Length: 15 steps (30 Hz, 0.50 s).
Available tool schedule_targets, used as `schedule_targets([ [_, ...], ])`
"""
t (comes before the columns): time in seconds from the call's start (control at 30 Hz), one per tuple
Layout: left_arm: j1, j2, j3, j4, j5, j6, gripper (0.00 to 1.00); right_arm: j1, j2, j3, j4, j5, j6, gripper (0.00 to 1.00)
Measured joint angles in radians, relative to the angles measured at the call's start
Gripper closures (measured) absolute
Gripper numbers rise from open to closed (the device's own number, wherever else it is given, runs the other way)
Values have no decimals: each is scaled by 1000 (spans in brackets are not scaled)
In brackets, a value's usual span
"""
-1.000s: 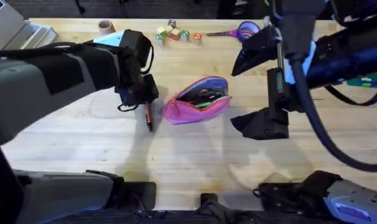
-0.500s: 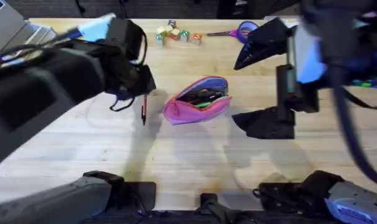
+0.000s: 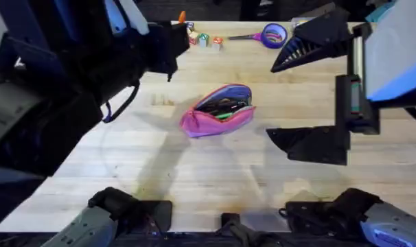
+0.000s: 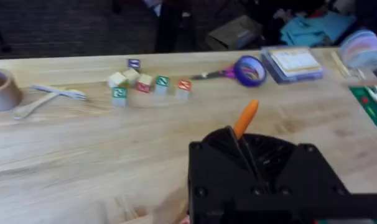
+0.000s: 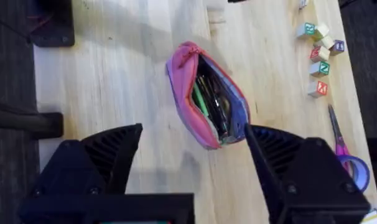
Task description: Unzip the bag, pick up the pens from the table one at a time and place them inside, then zip the bag closed.
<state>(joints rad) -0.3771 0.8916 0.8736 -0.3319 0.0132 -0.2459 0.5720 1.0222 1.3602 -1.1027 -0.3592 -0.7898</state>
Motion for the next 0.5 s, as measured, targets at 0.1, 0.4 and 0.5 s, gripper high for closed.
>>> schedule_targets([
  [0.1, -47, -3, 2, -2, 20, 13, 958, 0, -17, 0, -18, 0, 13, 4],
  [0.4, -227, 52, 2, 7, 43, 110, 958, 0, -70, 0, -58, 0, 63, 4],
  [0.5, -275, 96, 2, 30, 47, 126, 958, 0, -77, 0, -67, 0, 86, 3],
])
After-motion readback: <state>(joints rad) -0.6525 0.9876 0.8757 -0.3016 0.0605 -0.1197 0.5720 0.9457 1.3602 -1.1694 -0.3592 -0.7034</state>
